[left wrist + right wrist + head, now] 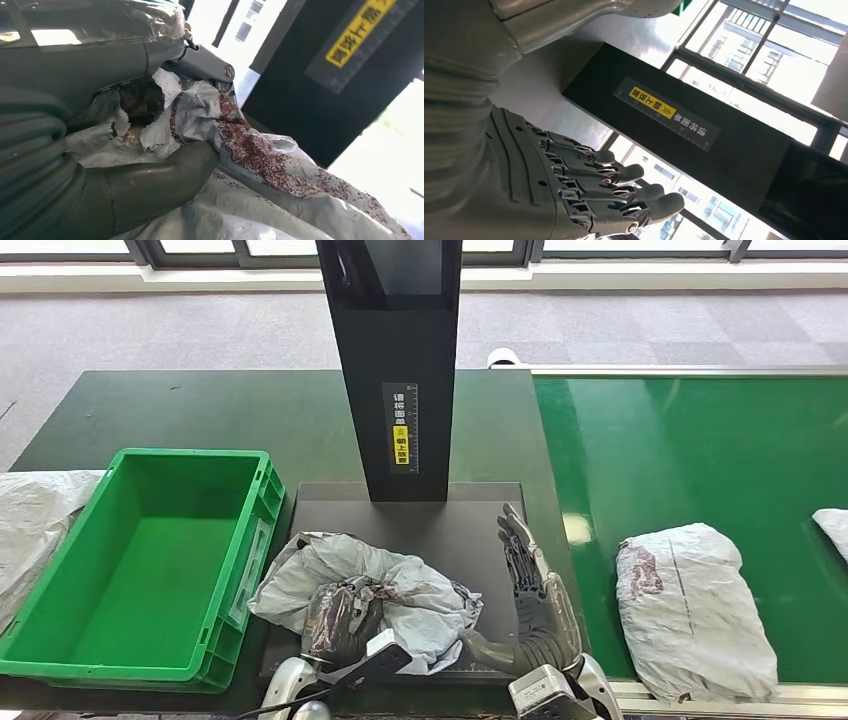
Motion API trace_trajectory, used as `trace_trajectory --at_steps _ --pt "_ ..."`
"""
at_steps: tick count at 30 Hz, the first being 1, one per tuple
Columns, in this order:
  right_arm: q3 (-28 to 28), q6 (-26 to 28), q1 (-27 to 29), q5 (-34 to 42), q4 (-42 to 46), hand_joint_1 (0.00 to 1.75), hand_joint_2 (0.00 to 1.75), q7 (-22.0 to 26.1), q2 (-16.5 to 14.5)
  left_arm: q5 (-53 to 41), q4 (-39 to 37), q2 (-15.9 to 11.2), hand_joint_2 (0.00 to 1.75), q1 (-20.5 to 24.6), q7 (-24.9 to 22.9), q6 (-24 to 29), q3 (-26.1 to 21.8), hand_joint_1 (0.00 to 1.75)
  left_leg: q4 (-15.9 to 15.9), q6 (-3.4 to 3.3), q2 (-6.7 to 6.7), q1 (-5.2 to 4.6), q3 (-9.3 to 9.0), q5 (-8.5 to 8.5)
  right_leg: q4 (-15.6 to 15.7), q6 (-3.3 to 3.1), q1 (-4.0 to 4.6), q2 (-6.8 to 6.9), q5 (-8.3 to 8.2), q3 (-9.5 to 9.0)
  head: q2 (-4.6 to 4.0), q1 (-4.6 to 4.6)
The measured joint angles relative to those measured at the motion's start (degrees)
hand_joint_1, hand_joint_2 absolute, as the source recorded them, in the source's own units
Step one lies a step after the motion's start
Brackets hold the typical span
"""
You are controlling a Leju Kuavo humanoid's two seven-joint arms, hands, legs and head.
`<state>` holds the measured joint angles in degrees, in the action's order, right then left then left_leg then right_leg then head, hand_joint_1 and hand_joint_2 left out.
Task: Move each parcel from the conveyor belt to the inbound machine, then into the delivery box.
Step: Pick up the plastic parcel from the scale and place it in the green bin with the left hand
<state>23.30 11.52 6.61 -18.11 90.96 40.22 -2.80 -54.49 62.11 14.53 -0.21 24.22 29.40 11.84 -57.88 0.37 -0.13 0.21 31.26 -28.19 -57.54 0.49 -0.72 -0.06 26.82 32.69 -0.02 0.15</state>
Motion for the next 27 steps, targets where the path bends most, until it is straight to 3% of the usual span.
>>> trace_trajectory --at_steps 3,7,9,14,21,27 --pt "0.00 -0.01 0.20 0.08 0.26 0.00 1.75 0.00 0.07 -0.54 1.34 0.14 1.75 -0.57 1.06 0.93 -0.41 1.75 0.00 0.00 0.00 0.00 0.04 0.00 0.00 0.00 0.00 -0.01 0.00 0.03 0.00 0.00" --pt "0.00 0.26 0.61 0.70 0.51 0.00 1.75 -0.01 0.17 -5.92 11.85 1.02 1.75 -3.84 12.72 8.90 -4.11 1.75 0.00 0.01 0.09 0.02 0.10 -0.01 -0.01 -0.01 0.03 -0.11 0.00 0.16 0.00 0.00" --pt "0.00 0.42 0.72 0.77 0.59 0.00 1.75 -0.01 0.24 -6.69 17.42 1.23 1.75 -4.86 15.38 10.52 -5.69 1.75 0.00 0.01 0.07 0.01 0.11 -0.01 -0.01 -0.01 0.02 -0.09 0.00 0.15 0.00 0.00" --pt "0.00 0.63 0.77 0.80 0.84 0.00 1.75 0.00 0.35 -6.93 24.43 1.52 1.75 -6.17 15.80 10.76 -7.83 1.75 0.00 0.01 0.06 0.02 0.12 -0.01 -0.01 -0.01 0.03 -0.08 0.00 0.15 0.00 -0.02" --pt "0.00 0.98 0.85 0.69 0.88 0.00 1.75 0.00 0.46 -6.50 28.58 1.72 1.75 -6.98 15.91 10.77 -9.14 1.75 0.00 0.01 0.07 0.02 0.12 0.00 -0.01 -0.01 0.04 -0.08 -0.01 0.15 0.00 0.00" --pt "-0.01 1.69 2.28 -0.01 1.80 0.00 1.75 -0.01 0.55 -2.67 37.93 1.99 1.75 -7.78 15.57 10.86 -12.94 1.75 0.00 0.02 0.07 0.03 0.11 -0.01 0.00 -0.03 0.06 -0.09 0.01 0.17 0.00 -0.01"
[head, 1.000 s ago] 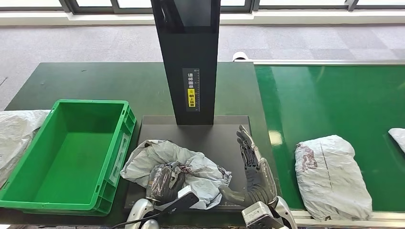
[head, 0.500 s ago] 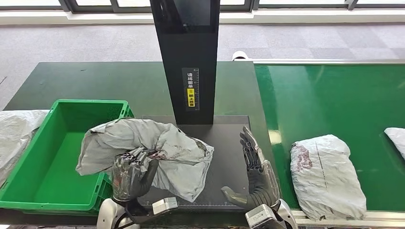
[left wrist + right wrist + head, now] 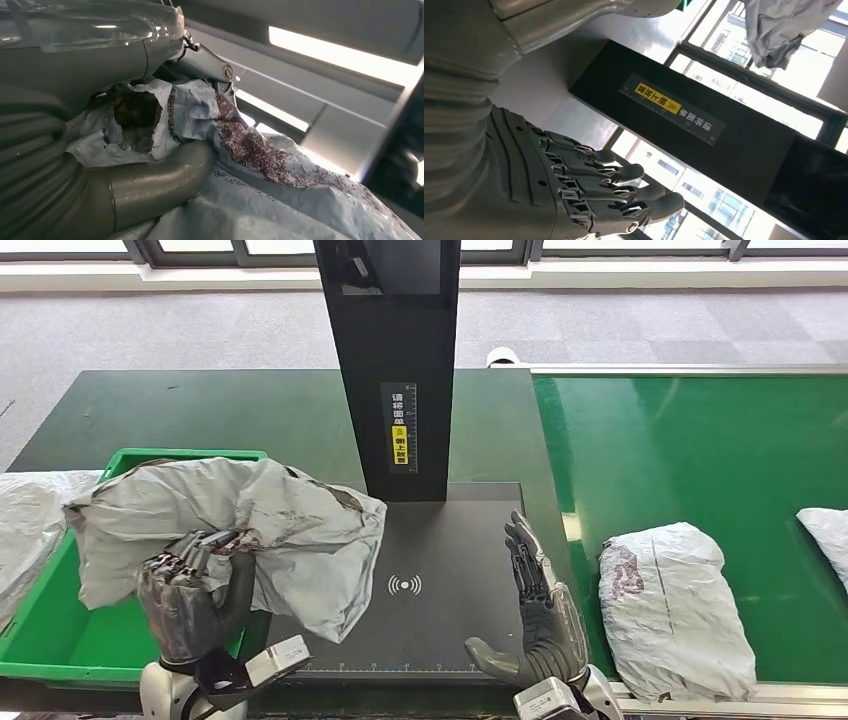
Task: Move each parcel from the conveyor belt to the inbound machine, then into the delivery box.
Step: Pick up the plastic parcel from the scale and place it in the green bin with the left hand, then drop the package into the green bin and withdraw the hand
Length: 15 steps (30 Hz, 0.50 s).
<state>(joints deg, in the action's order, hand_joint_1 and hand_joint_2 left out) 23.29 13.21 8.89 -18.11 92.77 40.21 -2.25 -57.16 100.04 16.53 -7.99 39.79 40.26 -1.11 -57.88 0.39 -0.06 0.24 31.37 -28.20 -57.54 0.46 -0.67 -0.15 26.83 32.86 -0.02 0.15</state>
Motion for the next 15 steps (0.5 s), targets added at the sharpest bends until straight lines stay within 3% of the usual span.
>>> trace_trajectory --at_steps 2,6,15 --pt "0.01 0.10 0.26 -0.37 0.18 0.00 1.75 -0.01 0.00 1.41 0.58 -0.02 1.75 0.24 -2.23 -0.33 -1.32 1.75 0.00 0.00 -0.01 0.00 0.00 0.00 0.00 0.00 0.00 0.01 0.01 0.00 0.00 0.00" --pt "-0.45 -1.41 1.60 -2.94 1.13 0.00 1.75 -0.01 -0.36 8.49 -3.90 -1.64 1.75 4.14 -12.24 -1.90 -5.82 1.75 0.01 0.04 -0.01 0.00 -0.01 0.03 0.00 -0.04 0.03 0.03 -0.01 -0.01 0.00 0.01" --pt "-2.24 -3.19 3.34 -4.62 2.91 0.00 1.75 -0.04 -1.69 12.09 -11.61 -4.07 1.75 8.17 -13.78 -2.25 -11.47 1.75 0.01 0.13 -0.06 0.06 -0.03 0.11 0.00 -0.08 0.03 0.05 -0.05 -0.05 0.00 0.02"
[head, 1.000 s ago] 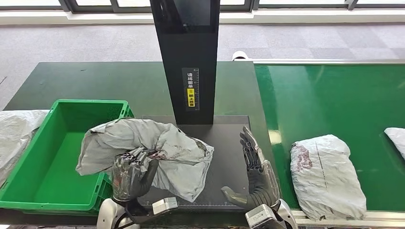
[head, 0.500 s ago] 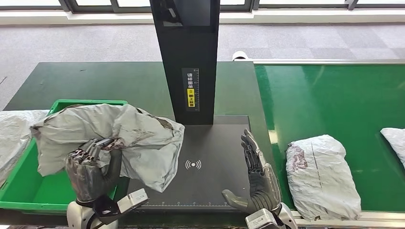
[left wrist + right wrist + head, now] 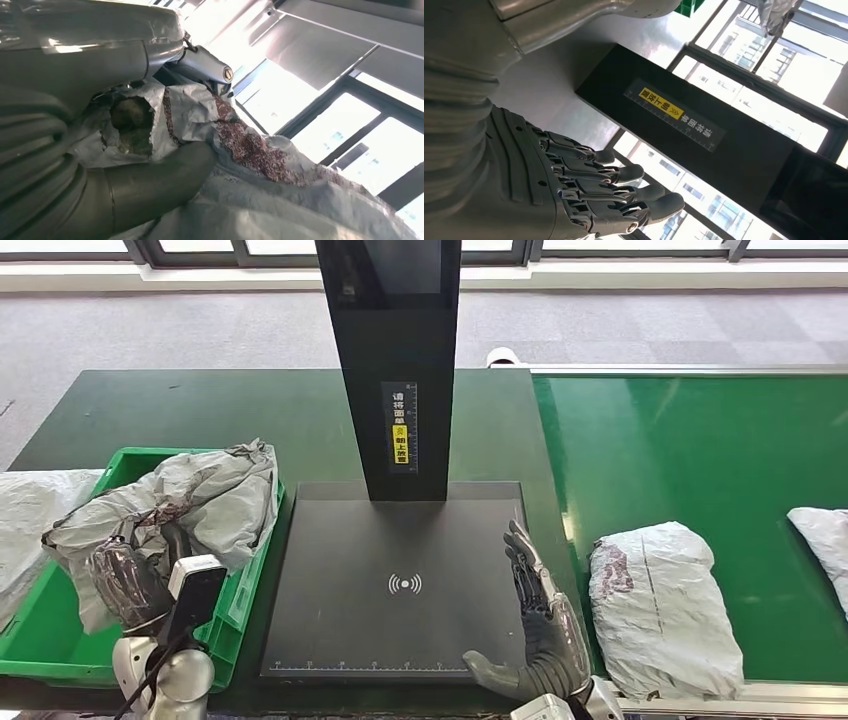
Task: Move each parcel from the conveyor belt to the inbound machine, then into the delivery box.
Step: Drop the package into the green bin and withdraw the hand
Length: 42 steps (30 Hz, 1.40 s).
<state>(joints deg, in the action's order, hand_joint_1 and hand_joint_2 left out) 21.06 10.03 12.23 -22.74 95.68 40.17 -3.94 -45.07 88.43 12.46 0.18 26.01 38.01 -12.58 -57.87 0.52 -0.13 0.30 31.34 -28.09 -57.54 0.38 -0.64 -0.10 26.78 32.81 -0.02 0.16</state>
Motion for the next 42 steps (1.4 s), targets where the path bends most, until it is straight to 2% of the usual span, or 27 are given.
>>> trace_trajectory --at_steps 11,12,14,15,16,18,27,42 --pt "-0.93 -0.77 0.82 -0.69 0.60 0.00 1.75 -0.02 -0.21 0.91 -3.96 -0.52 1.75 2.77 -2.34 -2.14 -3.01 1.75 0.19 0.14 -0.14 -0.13 0.10 -0.05 0.01 -0.14 -0.01 0.18 0.14 -0.31 0.00 -0.01" --pt "-1.03 -0.73 0.83 -0.73 0.60 0.00 1.75 -0.02 -0.21 1.08 -4.34 -0.55 1.75 2.99 -2.35 -2.26 -3.30 1.43 0.24 0.17 -0.14 -0.13 0.05 -0.02 0.00 -0.17 -0.01 0.19 0.12 -0.34 0.00 -0.01" --pt "-1.18 -0.61 0.87 -0.73 0.60 0.00 1.75 -0.02 -0.21 1.73 -4.99 -0.59 1.75 3.38 -2.24 -2.51 -3.81 0.55 0.36 0.26 -0.15 -0.13 -0.05 0.08 0.00 -0.24 -0.03 0.19 0.07 -0.41 0.00 -0.01" --pt "-1.21 -0.54 0.88 -0.68 0.60 0.00 1.75 -0.02 -0.21 2.15 -5.24 -0.61 1.31 3.55 -2.08 -2.62 -4.03 0.12 0.42 0.28 -0.16 -0.13 -0.09 0.13 0.00 -0.29 -0.07 0.20 0.04 -0.44 0.00 -0.01" --pt "-1.21 -0.46 0.89 -0.60 0.60 0.00 1.75 -0.02 -0.21 2.64 -5.40 -0.62 0.87 3.68 -1.78 -2.56 -4.32 0.00 0.48 0.30 -0.16 -0.13 -0.10 0.17 0.00 -0.34 -0.10 0.20 0.01 -0.46 0.00 -0.01" --pt "-1.21 -0.25 0.89 -0.31 0.59 0.00 1.75 -0.02 -0.21 3.76 -5.45 -0.62 0.00 3.77 -0.98 -1.85 -4.96 0.00 0.59 0.40 -0.17 -0.12 -0.13 0.27 0.00 -0.45 -0.16 0.21 -0.06 -0.43 0.00 -0.01" --pt "-1.21 0.89 0.81 0.31 0.28 0.00 1.75 -0.06 -0.21 7.23 -4.98 -0.54 0.00 1.91 0.97 0.93 -7.27 0.00 0.69 0.87 -0.15 0.09 -0.23 0.70 -0.05 -0.81 0.06 0.17 -0.29 0.05 0.00 -0.01" --pt "-1.21 0.22 0.80 -0.05 0.27 0.00 1.75 -0.06 -0.21 9.56 -4.51 -0.29 0.00 1.63 0.96 1.88 -8.74 0.00 0.65 0.82 -0.15 0.07 -0.02 0.61 -0.02 -0.82 0.06 0.15 -0.30 0.30 0.00 -0.01"
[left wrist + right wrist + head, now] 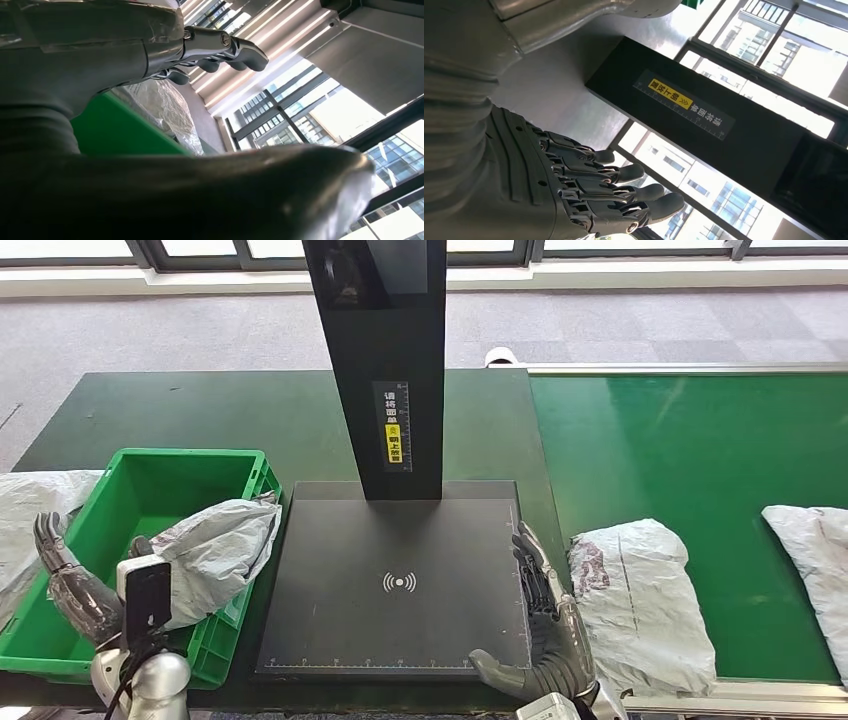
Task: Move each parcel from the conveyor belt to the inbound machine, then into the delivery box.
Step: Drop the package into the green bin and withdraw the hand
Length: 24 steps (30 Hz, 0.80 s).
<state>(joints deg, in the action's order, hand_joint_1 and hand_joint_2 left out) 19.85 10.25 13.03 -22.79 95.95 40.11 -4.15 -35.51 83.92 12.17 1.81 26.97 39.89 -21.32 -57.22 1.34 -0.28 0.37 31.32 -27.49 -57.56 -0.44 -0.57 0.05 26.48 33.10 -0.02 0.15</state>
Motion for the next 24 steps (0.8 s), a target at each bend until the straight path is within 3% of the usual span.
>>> trace_trajectory --at_steps 6,11,15,21,24 --pt "-0.01 0.14 -0.01 -0.10 0.00 0.00 1.75 0.00 0.00 2.03 0.67 0.27 0.00 -0.17 1.31 0.00 -0.77 0.00 0.00 0.00 0.00 0.01 0.00 0.00 0.00 0.00 0.00 0.00 0.00 0.01 0.00 0.00" --pt "-1.91 2.33 0.03 -2.58 -0.21 0.00 1.75 -0.02 -0.88 12.39 5.14 1.60 0.00 -2.45 10.03 -0.47 -0.16 0.00 -0.01 0.00 0.03 0.00 0.03 -0.01 0.00 0.00 0.01 -0.03 0.00 0.09 0.00 -0.01" --pt "-6.26 3.70 0.07 -4.57 -0.77 0.00 1.75 -0.40 -2.30 16.08 11.16 2.76 0.00 -5.24 13.04 -0.82 4.30 0.00 -0.03 -0.13 0.01 -0.08 0.06 -0.09 0.01 0.11 0.00 0.00 0.07 0.07 0.00 0.00" --pt "-15.11 14.86 0.46 -14.91 -2.89 0.00 1.75 -7.41 -5.44 21.27 17.03 3.10 0.00 -9.70 13.11 -12.80 13.36 0.00 -0.06 -0.22 0.03 -0.17 0.06 -0.15 0.03 0.17 -0.03 -0.01 0.10 0.08 0.00 0.00" --pt "-20.84 15.21 0.59 -16.16 -4.21 0.00 1.75 -7.03 -7.10 19.85 18.60 3.23 0.00 -11.40 13.00 -13.55 18.06 0.00 -0.06 -0.28 0.07 -0.20 0.23 -0.23 0.03 0.20 -0.05 -0.04 0.11 0.05 0.00 0.01"
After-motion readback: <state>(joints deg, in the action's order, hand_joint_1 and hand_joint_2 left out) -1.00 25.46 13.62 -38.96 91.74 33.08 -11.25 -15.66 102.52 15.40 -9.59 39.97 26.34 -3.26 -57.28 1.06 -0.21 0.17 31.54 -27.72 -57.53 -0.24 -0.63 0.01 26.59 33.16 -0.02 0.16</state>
